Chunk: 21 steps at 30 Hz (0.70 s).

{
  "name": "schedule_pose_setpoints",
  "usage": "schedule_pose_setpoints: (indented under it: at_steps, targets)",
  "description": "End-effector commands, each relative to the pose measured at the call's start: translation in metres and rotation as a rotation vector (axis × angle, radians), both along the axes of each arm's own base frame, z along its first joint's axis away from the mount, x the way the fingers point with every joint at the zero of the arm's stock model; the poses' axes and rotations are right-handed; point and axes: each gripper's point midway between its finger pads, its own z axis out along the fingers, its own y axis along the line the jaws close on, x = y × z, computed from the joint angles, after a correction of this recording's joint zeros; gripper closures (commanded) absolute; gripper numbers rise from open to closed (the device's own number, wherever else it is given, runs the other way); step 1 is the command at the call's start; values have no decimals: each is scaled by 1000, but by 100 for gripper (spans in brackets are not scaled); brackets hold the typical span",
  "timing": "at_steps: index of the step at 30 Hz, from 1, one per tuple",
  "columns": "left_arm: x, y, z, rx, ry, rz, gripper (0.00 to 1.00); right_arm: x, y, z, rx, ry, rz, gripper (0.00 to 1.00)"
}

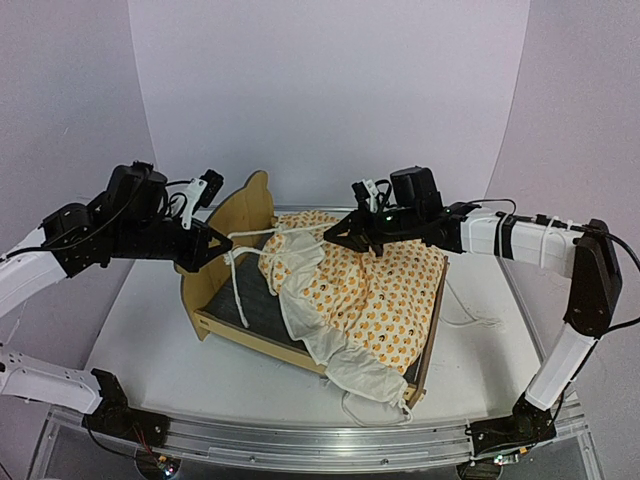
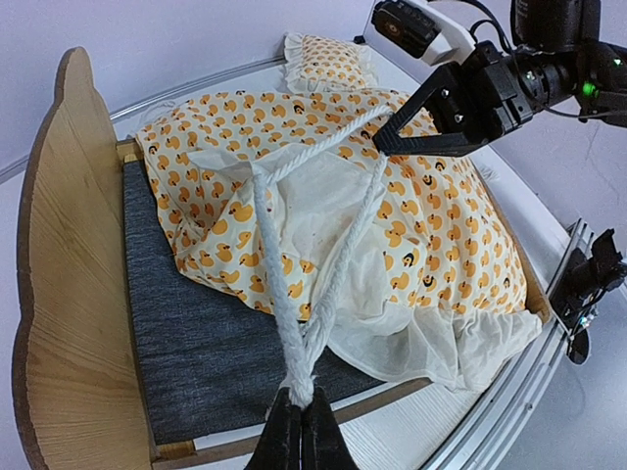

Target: Set up the pet bed

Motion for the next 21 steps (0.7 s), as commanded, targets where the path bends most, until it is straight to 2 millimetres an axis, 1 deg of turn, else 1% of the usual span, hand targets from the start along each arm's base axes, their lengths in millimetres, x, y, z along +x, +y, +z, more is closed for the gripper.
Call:
schedule_pose_setpoints:
  at_steps: [1,6,16,18,21]
  targets:
    - [2,3,-12,59,3,-9,100,-1,1,35,58,-62,13,100]
    - [1,5,-28,115,31,-17,100,0,3,33,57,-54,14,100]
    - [5,1,-59,217,92,-31,100,-1,6,33,63,-48,22,100]
    - [5,2,-59,225,101,-31,100,0,7,32,62,-44,23,100]
    - [3,2,-52,218,97,-35,100,-1,7,33,64,-45,27,100]
